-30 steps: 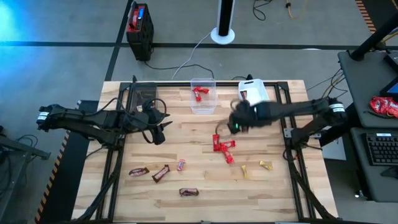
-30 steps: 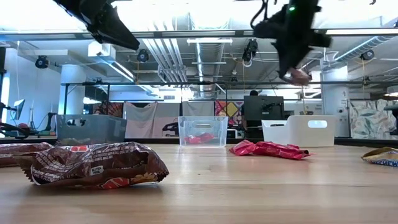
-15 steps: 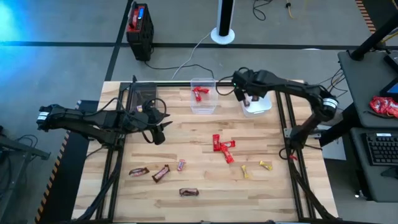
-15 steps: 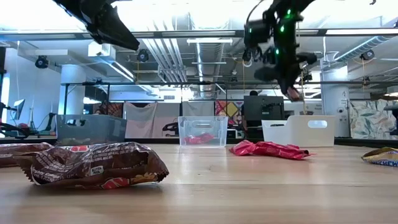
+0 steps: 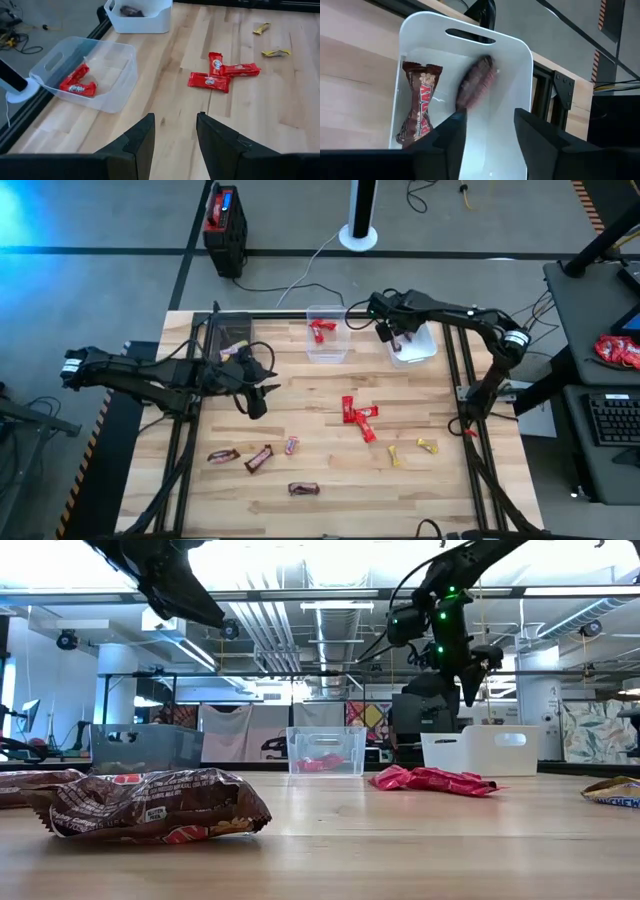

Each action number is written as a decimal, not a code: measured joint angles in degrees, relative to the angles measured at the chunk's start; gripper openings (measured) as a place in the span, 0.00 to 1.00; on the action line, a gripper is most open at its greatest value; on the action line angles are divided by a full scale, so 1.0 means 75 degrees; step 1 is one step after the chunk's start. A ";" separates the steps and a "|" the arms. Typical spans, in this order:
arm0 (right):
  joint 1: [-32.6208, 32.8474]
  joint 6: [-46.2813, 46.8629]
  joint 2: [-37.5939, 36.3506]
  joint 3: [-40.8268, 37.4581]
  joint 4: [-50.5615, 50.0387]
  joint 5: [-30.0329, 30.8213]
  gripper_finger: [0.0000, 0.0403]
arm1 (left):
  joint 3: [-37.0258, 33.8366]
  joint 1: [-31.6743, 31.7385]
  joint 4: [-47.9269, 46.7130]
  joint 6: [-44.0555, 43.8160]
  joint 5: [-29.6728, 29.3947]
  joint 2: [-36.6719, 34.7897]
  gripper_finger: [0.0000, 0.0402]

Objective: Sort candy by brand, put in halloween buckets
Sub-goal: Put the light red candy into the black bin

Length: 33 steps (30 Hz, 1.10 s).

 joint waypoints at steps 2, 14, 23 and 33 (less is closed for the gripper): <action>0.0002 0.0010 -0.0109 0.0000 0.0000 -0.0004 0.44 | 0.0000 -0.0051 -0.0004 -0.0100 0.0003 0.0050 0.32; 0.1553 0.0290 -0.1111 -0.0059 0.0607 -0.0383 0.49 | 0.0000 -0.1149 -0.0061 -0.1209 0.0811 0.0576 0.32; 0.3471 0.0718 -0.1344 -0.0138 0.1059 0.0170 0.49 | 0.0000 -0.2258 -0.0010 -0.2723 0.0797 0.1371 0.32; 0.5262 0.1917 -0.1344 -0.0200 0.1059 0.1048 0.49 | 0.0000 -0.2688 0.0370 -0.4097 0.0202 0.2758 0.32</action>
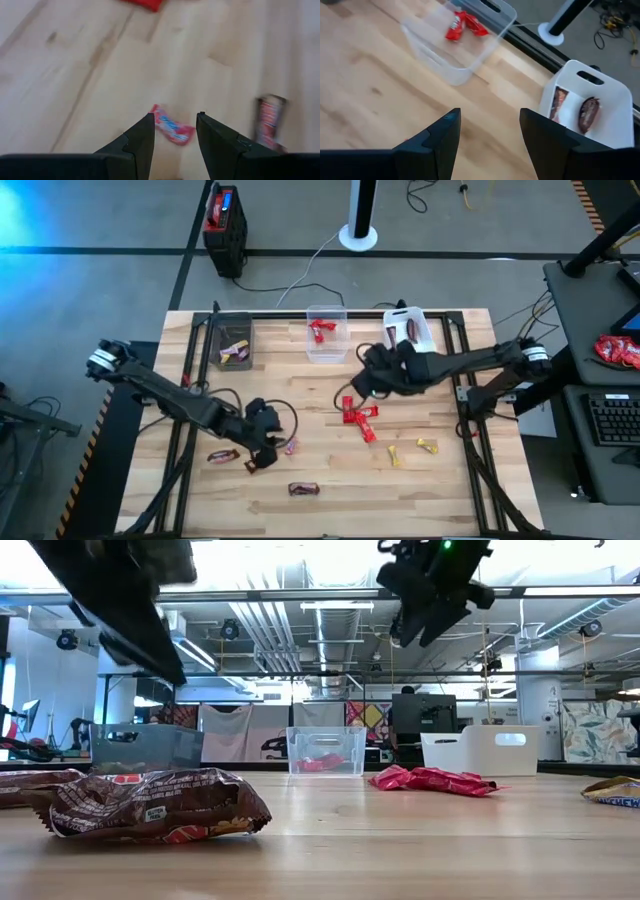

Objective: Sort candy by brand, put in halloween buckets
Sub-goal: Put the light red candy into the black bin

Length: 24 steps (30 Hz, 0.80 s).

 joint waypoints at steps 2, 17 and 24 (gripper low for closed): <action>0.0235 0.0256 0.0000 -0.0021 0.0001 0.0076 0.49 | 0.0000 0.0002 0.0178 -0.0508 -0.0173 0.0429 0.32; 0.0793 0.0973 0.0024 -0.0041 0.0150 0.0229 0.50 | 0.0942 0.0019 0.0434 -0.2036 -0.0289 0.2583 0.32; 0.0836 0.0996 0.0222 -0.0050 0.0202 0.0168 0.50 | 0.1559 0.0020 -0.0240 -0.2493 -0.0307 0.3152 0.32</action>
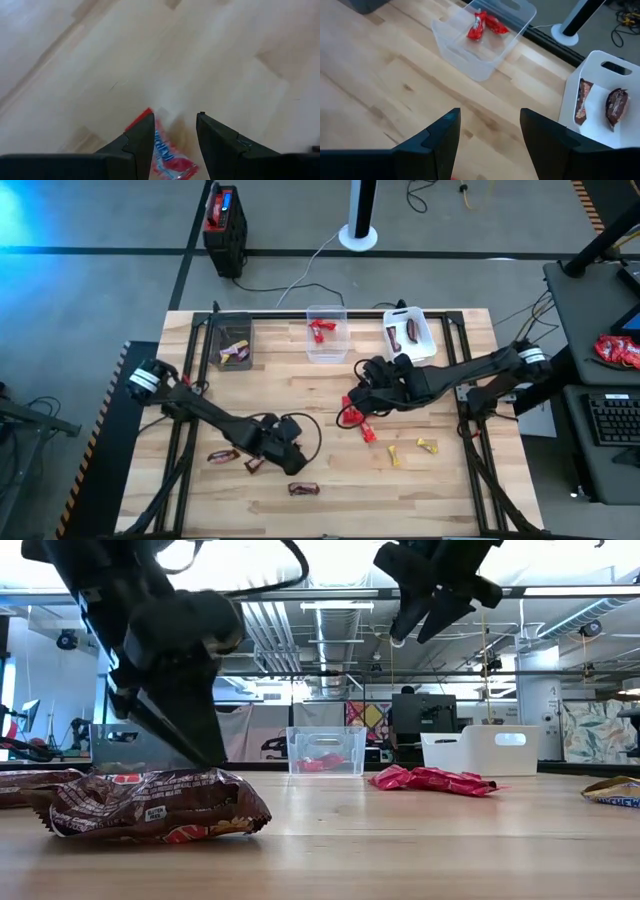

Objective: Sort candy by brand, put in halloween buckets
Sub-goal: Put the light red candy into the black bin

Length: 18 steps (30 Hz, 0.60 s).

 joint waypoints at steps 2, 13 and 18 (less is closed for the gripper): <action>0.0048 0.0003 0.0053 -0.0008 -0.0004 -0.0035 0.50 | 0.0174 0.0003 -0.0381 -0.0272 0.0002 0.0105 0.32; 0.0123 0.0037 0.0142 -0.0009 -0.0010 -0.0041 0.50 | 0.0475 0.0026 -0.1070 -0.0673 0.0048 0.0397 0.37; 0.0123 0.0038 0.0142 -0.0009 -0.0007 -0.0041 0.50 | 0.0475 0.0026 -0.1063 -0.0673 0.0040 0.0397 0.46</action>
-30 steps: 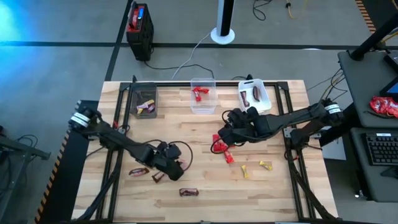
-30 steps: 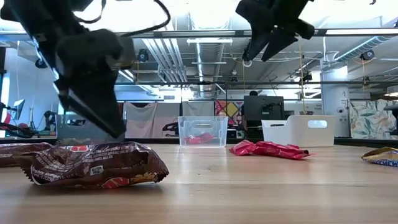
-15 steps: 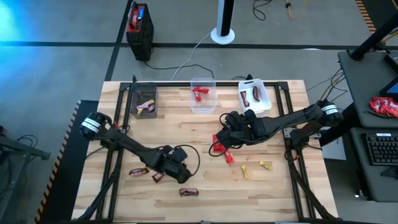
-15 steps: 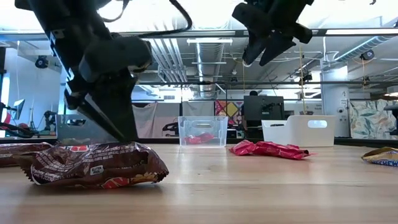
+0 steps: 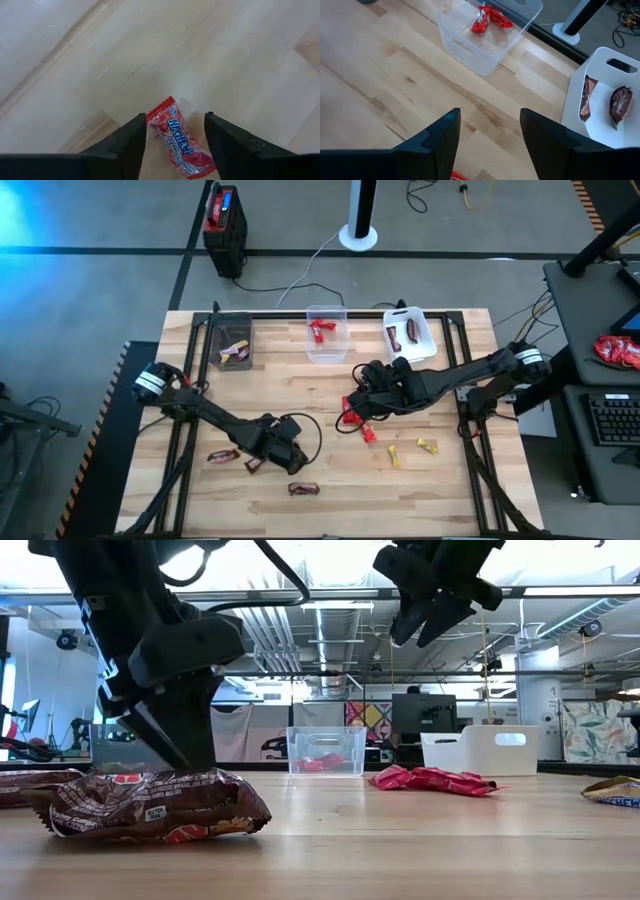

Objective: Sort candy by brand, put in halloween buckets
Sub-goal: Put the light red candy into the black bin

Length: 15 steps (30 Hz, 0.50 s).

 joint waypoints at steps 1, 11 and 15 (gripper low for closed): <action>0.0000 0.0000 0.0001 0.0000 0.0001 0.0000 0.50 | 0.0000 0.0000 0.0005 0.0000 -0.0003 0.0000 0.48; 0.0000 -0.0001 0.0002 0.0000 0.0002 0.0003 0.50 | -0.0187 -0.0003 0.0186 0.0002 0.0025 0.0222 0.43; 0.0000 -0.0003 0.0000 0.0000 0.0001 0.0003 0.50 | -0.0157 -0.0009 0.0208 0.0084 0.0039 0.0371 0.35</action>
